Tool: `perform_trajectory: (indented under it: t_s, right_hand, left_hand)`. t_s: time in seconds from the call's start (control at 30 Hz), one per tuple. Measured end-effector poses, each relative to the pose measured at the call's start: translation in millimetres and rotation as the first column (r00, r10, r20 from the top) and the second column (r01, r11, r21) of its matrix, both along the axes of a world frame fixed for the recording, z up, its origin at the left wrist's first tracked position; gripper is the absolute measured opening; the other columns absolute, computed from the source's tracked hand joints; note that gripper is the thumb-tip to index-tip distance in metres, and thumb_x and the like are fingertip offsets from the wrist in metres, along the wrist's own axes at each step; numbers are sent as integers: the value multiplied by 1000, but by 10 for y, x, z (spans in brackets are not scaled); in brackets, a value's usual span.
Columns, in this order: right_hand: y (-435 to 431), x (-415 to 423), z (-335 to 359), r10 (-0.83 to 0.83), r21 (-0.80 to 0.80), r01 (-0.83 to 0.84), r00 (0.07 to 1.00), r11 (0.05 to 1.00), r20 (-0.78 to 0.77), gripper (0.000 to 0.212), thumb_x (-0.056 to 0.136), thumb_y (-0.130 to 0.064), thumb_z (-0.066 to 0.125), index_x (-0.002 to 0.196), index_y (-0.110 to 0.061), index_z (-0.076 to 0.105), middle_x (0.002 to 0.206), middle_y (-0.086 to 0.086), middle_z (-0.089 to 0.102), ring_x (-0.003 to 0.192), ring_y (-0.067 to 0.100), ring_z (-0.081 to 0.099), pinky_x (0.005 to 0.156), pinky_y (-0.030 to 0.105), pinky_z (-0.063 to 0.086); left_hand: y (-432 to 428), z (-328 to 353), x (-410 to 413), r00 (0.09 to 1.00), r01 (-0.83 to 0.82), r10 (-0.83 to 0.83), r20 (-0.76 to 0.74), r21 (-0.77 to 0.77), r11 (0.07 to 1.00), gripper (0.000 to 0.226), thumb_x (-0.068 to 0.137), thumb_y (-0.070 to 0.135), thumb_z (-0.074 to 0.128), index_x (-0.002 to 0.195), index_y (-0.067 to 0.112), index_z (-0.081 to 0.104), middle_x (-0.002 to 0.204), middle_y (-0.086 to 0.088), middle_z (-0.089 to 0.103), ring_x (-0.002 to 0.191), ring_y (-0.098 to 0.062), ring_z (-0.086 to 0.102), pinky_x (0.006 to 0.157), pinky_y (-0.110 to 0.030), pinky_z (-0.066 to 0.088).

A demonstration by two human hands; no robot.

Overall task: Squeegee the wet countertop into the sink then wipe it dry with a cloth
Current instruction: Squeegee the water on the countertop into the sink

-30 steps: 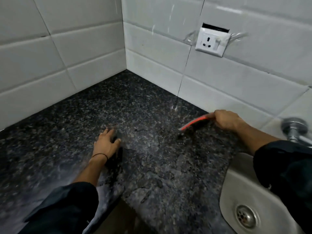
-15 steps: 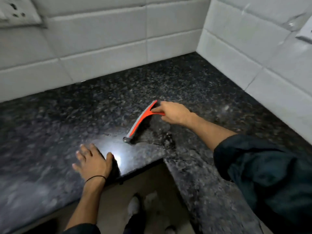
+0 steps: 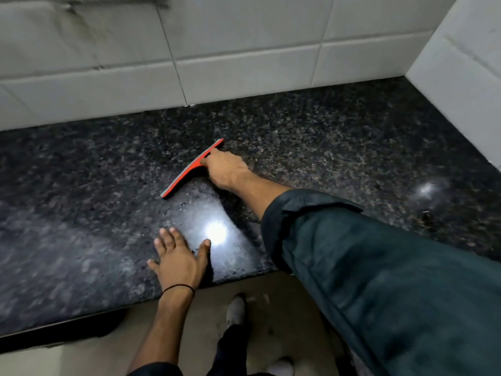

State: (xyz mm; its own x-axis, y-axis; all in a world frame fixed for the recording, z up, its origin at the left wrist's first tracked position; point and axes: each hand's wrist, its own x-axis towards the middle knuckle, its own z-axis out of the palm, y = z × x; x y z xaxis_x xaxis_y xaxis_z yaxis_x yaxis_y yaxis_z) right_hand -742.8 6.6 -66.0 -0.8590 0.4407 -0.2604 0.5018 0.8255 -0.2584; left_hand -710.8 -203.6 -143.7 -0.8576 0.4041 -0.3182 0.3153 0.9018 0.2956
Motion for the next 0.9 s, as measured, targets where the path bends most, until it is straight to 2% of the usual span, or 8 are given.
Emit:
perform_trajectory:
  t_s: [0.17, 0.27, 0.37, 0.47, 0.53, 0.63, 0.77, 0.9]
  right_hand:
    - [131, 372, 195, 85, 56, -89, 993, 994, 77, 38, 89, -27, 56, 127, -23, 64, 126, 8, 66, 114, 30, 64, 91, 35, 50]
    - [251, 1054, 396, 203, 67, -216, 964, 974, 170, 37, 96, -34, 51, 131, -34, 61, 131, 8, 62, 119, 30, 61, 91, 35, 48]
    - [422, 1768, 407, 203, 73, -222, 956, 972, 210, 34, 96, -48, 50, 128, -42, 59, 127, 3, 64, 117, 27, 61, 84, 33, 48]
    - [597, 2446, 348, 159, 104, -193, 949, 976, 272, 42, 92, -43, 38, 130, -40, 57, 125, 2, 63, 118, 27, 59, 83, 38, 48]
    - [683, 2880, 363, 120, 142, -172, 941, 975, 318, 44, 90, -29, 42, 131, -41, 55, 123, 0, 62, 117, 25, 59, 77, 37, 46]
    - [763, 3565, 416, 40, 151, -102, 929, 983, 368, 64, 82, -10, 48, 133, -49, 50, 120, -3, 60, 114, 23, 58, 71, 35, 43]
    - [710, 4379, 493, -41, 168, -29, 916, 985, 399, 66, 86, -13, 44, 137, -56, 44, 118, -5, 57, 113, 22, 56, 75, 38, 48]
    - [544, 5073, 627, -131, 199, 46, 889, 979, 438, 61, 89, -19, 39, 140, -54, 43, 121, -7, 54, 117, 18, 53, 83, 39, 49]
  left_hand:
    - [-22, -5, 13, 1000, -8, 8, 9, 15, 1000, 83, 96, 54, 45, 156, 6, 12, 165, -11, 1, 152, -31, 1, 116, -62, 11]
    - [31, 35, 51, 999, -38, 37, 31, 36, 999, 74, 98, 41, 47, 156, 7, 14, 164, -14, 1, 151, -33, -1, 117, -62, 6]
    - [204, 100, 202, 1000, -26, 25, 9, 118, 993, 65, 99, 27, 44, 155, 9, 17, 163, -18, 4, 150, -34, 2, 117, -60, 3]
    - [489, 137, 554, 984, 176, -174, -28, 183, 967, 59, 100, 26, 41, 155, 13, 21, 164, -12, 6, 151, -31, 5, 117, -59, 6]
    - [674, 126, 802, 944, 329, -328, -35, 188, 926, 58, 101, 30, 39, 155, 18, 21, 165, -6, 5, 151, -29, 5, 116, -59, 10]
    - [915, 103, 1173, 873, 481, -488, -13, 187, 856, 59, 101, 35, 38, 155, 24, 20, 166, -1, 3, 151, -29, 3, 116, -60, 12]
    - [1140, 103, 1524, 800, 588, -599, 40, 148, 795, 60, 101, 47, 34, 155, 34, 15, 166, 4, -3, 152, -27, -4, 116, -63, 8]
    - [1326, 136, 1785, 730, 671, -680, 73, 110, 733, 65, 97, 58, 34, 155, 39, 12, 165, 6, -5, 152, -26, -7, 116, -64, 1]
